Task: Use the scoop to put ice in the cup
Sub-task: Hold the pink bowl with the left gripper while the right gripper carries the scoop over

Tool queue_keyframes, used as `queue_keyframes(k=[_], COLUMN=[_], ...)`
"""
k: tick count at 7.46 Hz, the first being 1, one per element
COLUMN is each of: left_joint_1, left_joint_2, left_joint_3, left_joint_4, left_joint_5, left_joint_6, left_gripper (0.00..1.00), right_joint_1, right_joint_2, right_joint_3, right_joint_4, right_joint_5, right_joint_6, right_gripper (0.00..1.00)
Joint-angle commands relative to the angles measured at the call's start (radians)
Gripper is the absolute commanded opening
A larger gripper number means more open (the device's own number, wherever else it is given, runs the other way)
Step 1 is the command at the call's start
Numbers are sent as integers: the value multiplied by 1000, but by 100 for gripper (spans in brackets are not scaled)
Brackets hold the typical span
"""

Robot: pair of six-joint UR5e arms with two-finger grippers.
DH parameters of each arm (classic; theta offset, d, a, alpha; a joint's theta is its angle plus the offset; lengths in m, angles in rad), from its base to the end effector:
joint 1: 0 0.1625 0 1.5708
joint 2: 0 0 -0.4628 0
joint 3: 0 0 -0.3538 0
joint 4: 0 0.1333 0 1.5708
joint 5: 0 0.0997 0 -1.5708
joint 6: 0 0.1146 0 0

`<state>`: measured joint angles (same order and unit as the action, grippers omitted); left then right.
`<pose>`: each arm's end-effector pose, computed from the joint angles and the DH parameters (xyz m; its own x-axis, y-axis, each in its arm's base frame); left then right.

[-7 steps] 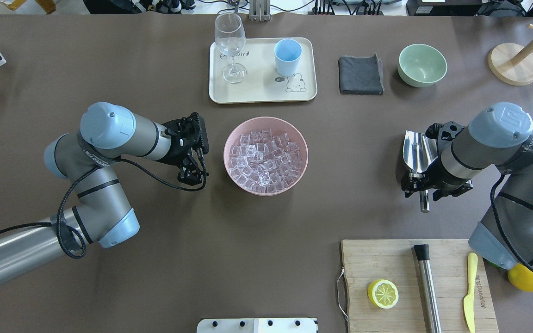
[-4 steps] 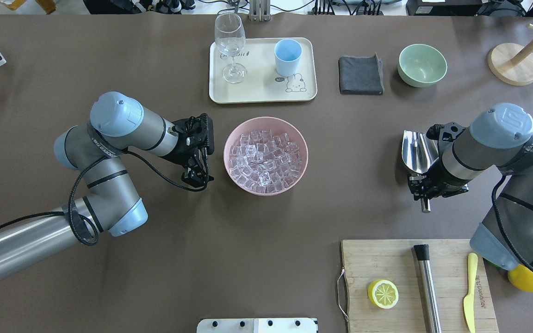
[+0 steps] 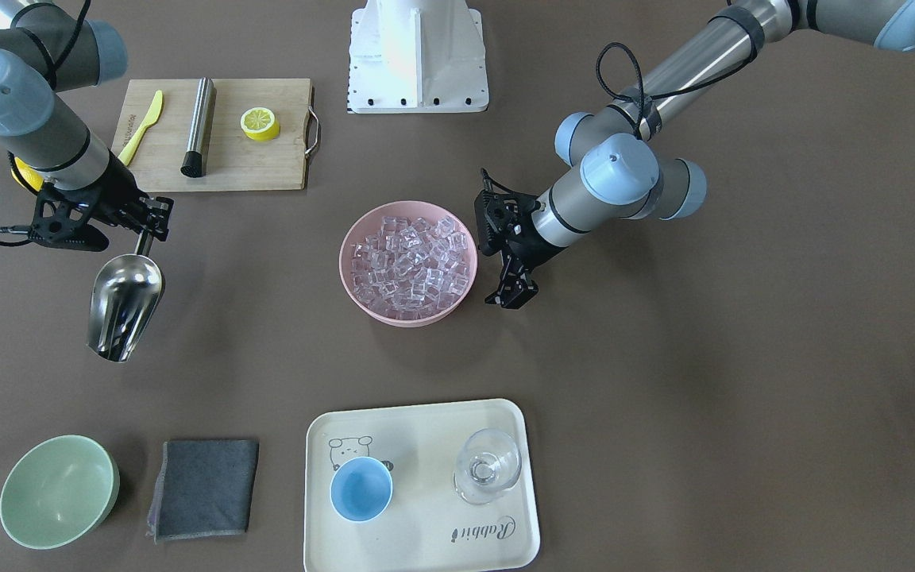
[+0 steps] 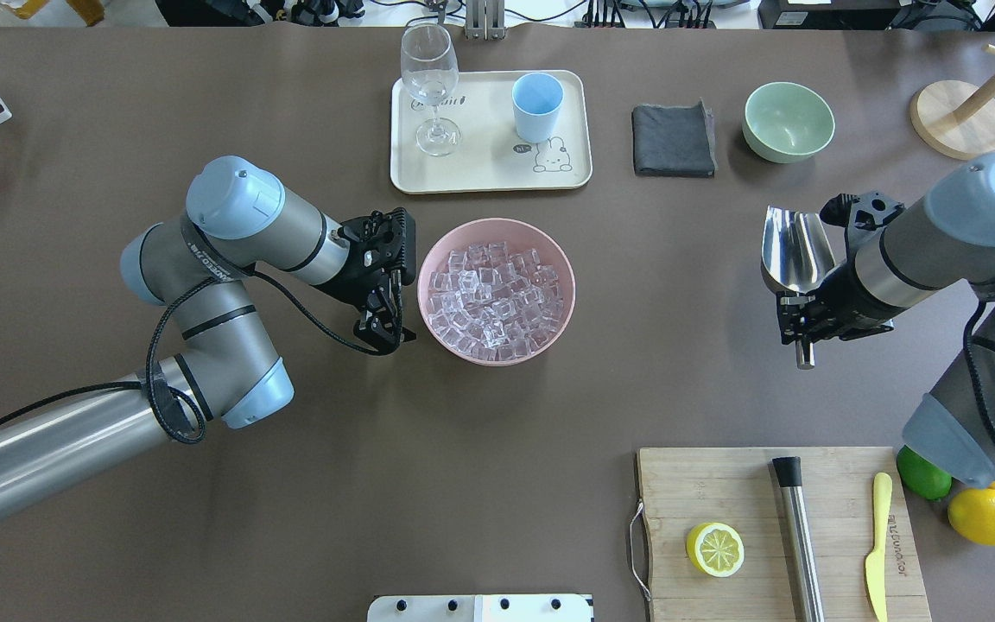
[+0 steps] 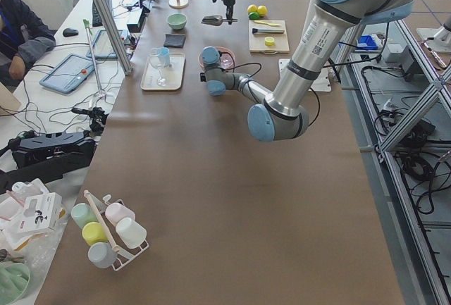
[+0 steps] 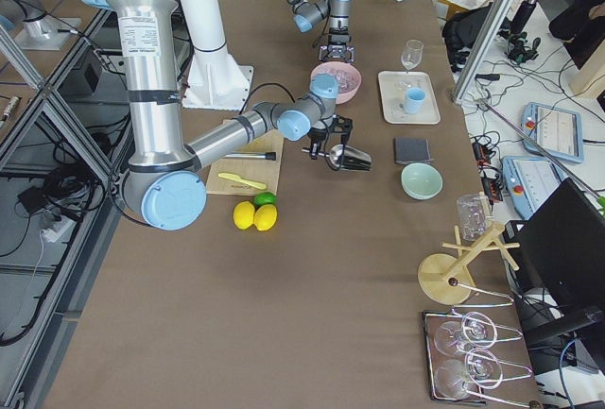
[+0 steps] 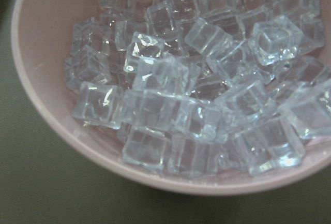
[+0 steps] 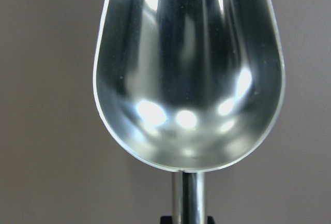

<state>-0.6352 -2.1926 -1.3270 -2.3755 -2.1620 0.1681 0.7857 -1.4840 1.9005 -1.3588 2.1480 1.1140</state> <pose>0.5418 -0.4856 0.3518 0.0253 0.9983 -0.0531 -0.3133 0.0583 0.9479 -0.3039 -0.4042 0.4995 0.6746 0.1521 0.7223 -0.0762 0.9877 -0.1368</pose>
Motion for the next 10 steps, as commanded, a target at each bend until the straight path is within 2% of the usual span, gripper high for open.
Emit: queue_keyframes(k=[1, 3, 4, 5, 7, 10], left_joint_1=[3, 12, 12, 12, 12, 12], left_joint_2=[-22, -26, -33, -35, -41, -42], left_joint_3=[34, 35, 35, 35, 35, 35], left_joint_4=[-28, -40, -41, -45, -51, -65], left_joint_5=[-7, -7, -7, -7, -6, 1], left_joint_6=[-1, 2, 1, 1, -2, -4], left_gripper=[98, 98, 98, 98, 98, 98], right_joint_1=[38, 46, 49, 50, 49, 44], right_joint_2=[1, 2, 5, 49, 175, 266], right_joint_3=[136, 189, 186, 198, 254, 318], right_joint_4=[-2, -3, -28, -146, -462, -760], right_joint_5=[4, 3, 3, 3, -19, -149], right_joint_6=[-55, -179, -376, -560, -881, -1280], right_gripper=[0, 0, 0, 0, 0, 0])
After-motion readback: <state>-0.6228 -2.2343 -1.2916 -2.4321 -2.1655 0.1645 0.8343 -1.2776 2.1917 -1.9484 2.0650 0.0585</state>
